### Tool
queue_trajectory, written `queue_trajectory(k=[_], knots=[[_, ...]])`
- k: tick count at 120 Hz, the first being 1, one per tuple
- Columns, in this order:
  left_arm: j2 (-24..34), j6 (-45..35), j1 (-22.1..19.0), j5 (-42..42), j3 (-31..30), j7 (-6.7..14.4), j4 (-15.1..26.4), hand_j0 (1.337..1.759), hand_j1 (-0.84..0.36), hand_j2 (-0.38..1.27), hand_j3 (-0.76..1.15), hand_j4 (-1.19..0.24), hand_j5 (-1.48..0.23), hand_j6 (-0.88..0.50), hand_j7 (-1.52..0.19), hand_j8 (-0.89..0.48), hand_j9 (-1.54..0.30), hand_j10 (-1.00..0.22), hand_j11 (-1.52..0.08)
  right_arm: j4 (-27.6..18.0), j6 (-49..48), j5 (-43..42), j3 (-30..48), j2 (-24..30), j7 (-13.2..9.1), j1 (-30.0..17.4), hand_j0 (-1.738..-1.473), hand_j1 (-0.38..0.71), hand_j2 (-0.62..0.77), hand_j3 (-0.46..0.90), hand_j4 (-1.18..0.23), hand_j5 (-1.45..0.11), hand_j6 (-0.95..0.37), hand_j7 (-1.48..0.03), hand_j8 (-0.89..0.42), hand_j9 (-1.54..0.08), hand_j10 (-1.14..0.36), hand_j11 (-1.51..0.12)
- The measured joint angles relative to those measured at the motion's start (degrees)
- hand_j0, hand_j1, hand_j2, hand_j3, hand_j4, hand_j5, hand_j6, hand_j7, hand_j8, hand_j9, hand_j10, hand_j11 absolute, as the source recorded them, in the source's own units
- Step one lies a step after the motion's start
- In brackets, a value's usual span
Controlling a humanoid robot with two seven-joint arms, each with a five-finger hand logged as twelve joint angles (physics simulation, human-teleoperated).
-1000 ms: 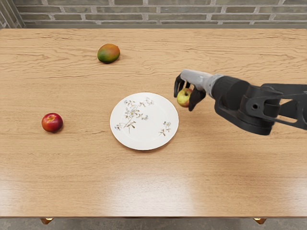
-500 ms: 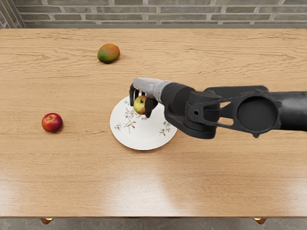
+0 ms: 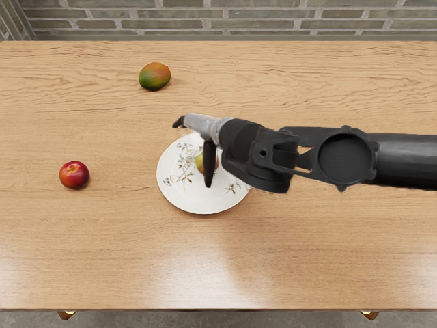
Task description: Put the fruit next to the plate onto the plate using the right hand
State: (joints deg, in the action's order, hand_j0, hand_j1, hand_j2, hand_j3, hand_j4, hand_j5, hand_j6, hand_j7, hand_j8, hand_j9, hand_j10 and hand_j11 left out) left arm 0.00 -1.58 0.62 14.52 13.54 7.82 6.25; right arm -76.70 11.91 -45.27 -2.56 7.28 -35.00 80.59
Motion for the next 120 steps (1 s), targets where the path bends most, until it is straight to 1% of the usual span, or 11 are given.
queue_trajectory(k=[18, 26, 37, 44, 53, 60, 70, 79, 91, 106, 120], knots=[[0.0, 0.0, 0.0, 0.0, 0.0, 0.0, -0.01, 1.658, 0.35, 0.0, 0.0, 0.0, 0.0, 0.0, 0.0, 0.0, 0.0, 0.0, 0.0, -0.6, -9.12, 15.1, 9.04, 0.52, 0.0, -0.3, -1.657, -0.27, 0.05, 0.0, -0.07, -0.1, -0.05, -0.1, -0.04, -0.1, -0.07, -0.1], [0.0, 0.0, 0.0, -0.01, 0.0, 0.0, 0.0, 1.658, 0.35, 0.0, 0.0, 0.0, 0.0, 0.0, 0.0, 0.0, 0.0, 0.0, 0.0, -1.93, -16.22, 22.19, 14.68, 2.93, 0.0, -2.03, -1.658, -0.29, 0.03, 0.0, -0.05, -0.08, -0.03, -0.07, -0.03, -0.07, -0.05, -0.07], [0.0, 0.0, 0.0, -0.01, 0.0, 0.0, 0.01, 1.658, 0.35, 0.0, 0.0, 0.0, 0.0, 0.0, 0.0, 0.0, 0.0, 0.0, 0.0, -2.83, -31.94, 32.35, 24.98, 9.64, 0.0, -10.4, -1.658, -0.31, 0.02, 0.0, -0.03, -0.05, -0.02, -0.04, -0.02, -0.05, -0.03, -0.05], [0.0, 0.0, 0.0, -0.01, 0.0, 0.0, 0.0, 1.658, 0.35, 0.0, 0.0, 0.0, 0.0, 0.0, 0.0, 0.0, 0.0, 0.0, 0.0, -3.02, -38.36, 39.32, 28.76, 14.59, 0.0, -15.03, -1.658, -0.32, 0.02, 0.0, -0.03, -0.04, -0.02, -0.03, -0.02, -0.03, -0.02, -0.03], [0.0, 0.0, -0.01, -0.01, 0.0, 0.0, 0.0, 1.658, 0.35, 0.0, 0.0, 0.0, 0.0, 0.0, 0.0, 0.0, 0.0, 0.0, 0.0, -3.0, -42.75, 47.82, 31.37, 20.32, 0.0, -18.96, -1.658, -0.33, 0.01, 0.0, -0.02, -0.03, -0.01, -0.02, -0.01, -0.02, -0.02, -0.02], [0.0, 0.0, -0.01, -0.01, 0.0, 0.0, -0.01, 1.658, 0.35, 0.0, 0.0, 0.0, 0.0, 0.0, 0.0, 0.0, 0.0, 0.0, 0.0, -2.48, -44.54, 54.19, 32.39, 24.99, 0.0, -21.03, -1.658, -0.34, 0.01, 0.0, -0.01, -0.02, -0.01, -0.02, -0.01, -0.02, -0.01, -0.02], [0.0, 0.0, 0.0, -0.01, 0.0, -0.01, -0.01, 1.658, 0.35, 0.0, 0.0, 0.0, 0.0, 0.0, 0.0, 0.0, 0.0, 0.0, 0.0, -1.12, -45.85, 60.98, 32.83, 31.87, 0.0, -23.76, -1.658, -0.34, 0.01, 0.0, -0.01, -0.01, -0.01, -0.01, 0.0, -0.01, -0.01, -0.01], [0.0, 0.0, 0.18, -0.01, 0.0, 0.0, -0.01, 1.658, 0.35, 0.0, 0.0, 0.0, 0.0, 0.0, 0.0, 0.0, 0.0, 0.0, 0.0, 0.34, -46.4, 65.2, 32.9, 37.28, 0.0, -25.55, -1.658, -0.34, 0.0, 0.0, -0.01, -0.01, 0.0, -0.01, 0.0, -0.01, -0.01, -0.01], [0.0, 0.0, 0.52, -0.01, 0.01, 0.0, -0.01, 1.658, 0.35, 0.0, 0.0, 0.0, 0.0, 0.0, 0.0, 0.0, 0.0, 0.0, 0.0, 3.4, -46.73, 68.31, 32.94, 41.72, 0.0, -27.25, -1.658, -0.35, 0.0, 0.0, 0.0, -0.01, 0.0, 0.0, 0.0, 0.0, 0.0, 0.0], [0.0, 0.0, 0.44, -0.02, 0.01, 0.0, -0.01, 1.658, 0.35, 0.0, 0.0, 0.0, 0.0, 0.0, 0.0, 0.0, 0.0, 0.0, 0.0, 6.49, -46.88, 69.87, 32.94, 45.29, 0.0, -28.81, -1.658, -0.35, 0.0, 0.0, 0.0, 0.0, 0.0, 0.0, 0.0, 0.0, 0.0, 0.0], [0.0, 0.0, 0.44, -0.02, 0.01, -0.01, -0.01, 1.658, 0.35, 0.0, 0.0, 0.0, 0.0, 0.0, 0.0, 0.0, 0.0, 0.0, 0.0, 8.3, -46.93, 70.33, 32.9, 46.85, 0.0, -29.45, -1.658, -0.35, 0.0, 0.0, 0.0, 0.0, 0.0, 0.0, 0.0, 0.0, 0.0, 0.0]])
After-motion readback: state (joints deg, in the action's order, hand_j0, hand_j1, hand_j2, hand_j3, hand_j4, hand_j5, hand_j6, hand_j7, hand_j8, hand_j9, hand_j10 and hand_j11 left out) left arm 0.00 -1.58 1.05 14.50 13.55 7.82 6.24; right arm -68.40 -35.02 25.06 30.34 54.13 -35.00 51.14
